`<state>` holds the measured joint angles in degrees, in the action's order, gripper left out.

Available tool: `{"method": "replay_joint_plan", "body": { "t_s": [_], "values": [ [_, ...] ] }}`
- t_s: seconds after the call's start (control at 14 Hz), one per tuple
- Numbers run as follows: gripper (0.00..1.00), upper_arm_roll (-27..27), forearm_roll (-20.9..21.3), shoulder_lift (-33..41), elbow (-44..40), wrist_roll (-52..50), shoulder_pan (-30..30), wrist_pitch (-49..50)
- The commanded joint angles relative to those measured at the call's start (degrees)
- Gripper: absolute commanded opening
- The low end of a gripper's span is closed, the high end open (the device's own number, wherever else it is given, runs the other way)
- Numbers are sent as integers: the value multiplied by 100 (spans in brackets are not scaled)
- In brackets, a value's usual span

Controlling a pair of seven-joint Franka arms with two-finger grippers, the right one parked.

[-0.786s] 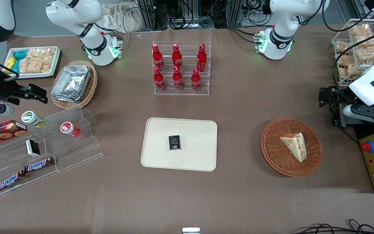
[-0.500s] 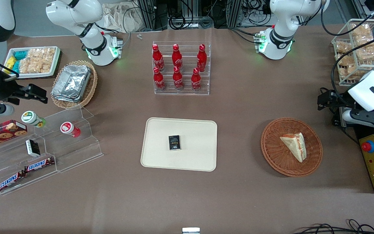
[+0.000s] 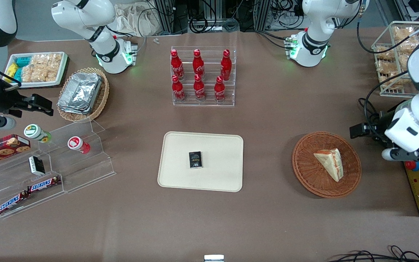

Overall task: Place sandwich from basket to tray
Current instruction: 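Move the left gripper down over the wrapped sandwich in the wicker basket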

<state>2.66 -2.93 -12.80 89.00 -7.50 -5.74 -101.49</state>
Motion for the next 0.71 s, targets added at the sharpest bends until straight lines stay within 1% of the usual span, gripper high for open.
{"method": "replay_joint_plan", "body": {
  "t_s": [0.0, 0.14, 0.36, 0.5, 0.64],
  "values": [
    [100, 33, 100, 216, 819, -1283, -41, -826],
    [100, 41, 109, -2, 952, -1954, -41, -1134],
    [100, 68, 100, -74, 1618, -2438, 37, -1889],
    [100, 77, 100, -240, 1927, -2571, 56, -2399],
    [100, 85, 100, -390, 2068, -2607, 56, -2734]
  ]
}}
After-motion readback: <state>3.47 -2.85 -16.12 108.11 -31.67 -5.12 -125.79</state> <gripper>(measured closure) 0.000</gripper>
